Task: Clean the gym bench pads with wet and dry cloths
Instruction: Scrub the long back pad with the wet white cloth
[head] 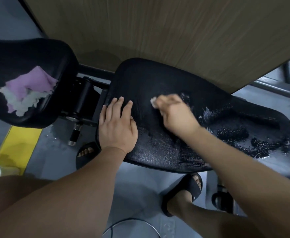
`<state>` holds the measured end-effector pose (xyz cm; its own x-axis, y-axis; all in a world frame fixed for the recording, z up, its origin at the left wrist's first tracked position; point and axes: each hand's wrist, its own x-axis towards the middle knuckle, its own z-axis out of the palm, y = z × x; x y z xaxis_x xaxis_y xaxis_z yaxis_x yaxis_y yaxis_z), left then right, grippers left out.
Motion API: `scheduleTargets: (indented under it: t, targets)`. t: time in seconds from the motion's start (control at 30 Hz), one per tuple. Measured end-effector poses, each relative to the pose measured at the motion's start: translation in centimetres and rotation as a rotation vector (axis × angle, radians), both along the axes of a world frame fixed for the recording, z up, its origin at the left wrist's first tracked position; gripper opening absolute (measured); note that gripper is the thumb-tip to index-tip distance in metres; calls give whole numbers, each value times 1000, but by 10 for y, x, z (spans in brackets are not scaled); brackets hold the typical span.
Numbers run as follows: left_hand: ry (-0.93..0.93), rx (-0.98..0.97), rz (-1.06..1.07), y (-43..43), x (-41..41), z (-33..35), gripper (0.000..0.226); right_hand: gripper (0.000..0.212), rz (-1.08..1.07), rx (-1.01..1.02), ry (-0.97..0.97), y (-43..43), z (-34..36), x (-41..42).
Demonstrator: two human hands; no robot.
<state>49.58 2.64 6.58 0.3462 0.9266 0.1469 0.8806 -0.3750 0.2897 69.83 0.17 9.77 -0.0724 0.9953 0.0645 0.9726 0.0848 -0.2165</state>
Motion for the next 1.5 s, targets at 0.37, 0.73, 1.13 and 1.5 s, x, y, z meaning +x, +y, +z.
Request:
scheduleTargets:
  t: [0.37, 0.73, 1.13, 1.5]
  targets:
    - [-18, 13, 0, 0, 1, -2, 56, 44, 99, 34, 42, -19, 5, 12]
    - [-16, 13, 3, 1, 0, -3, 56, 38, 265, -39, 167, -44, 13, -15]
    - [-41, 20, -3, 1, -1, -6, 54, 37, 236, -22, 173, -13, 10, -25]
    - [-161, -12, 26, 0, -1, -8, 48, 35, 80, 17, 117, 28, -5, -9]
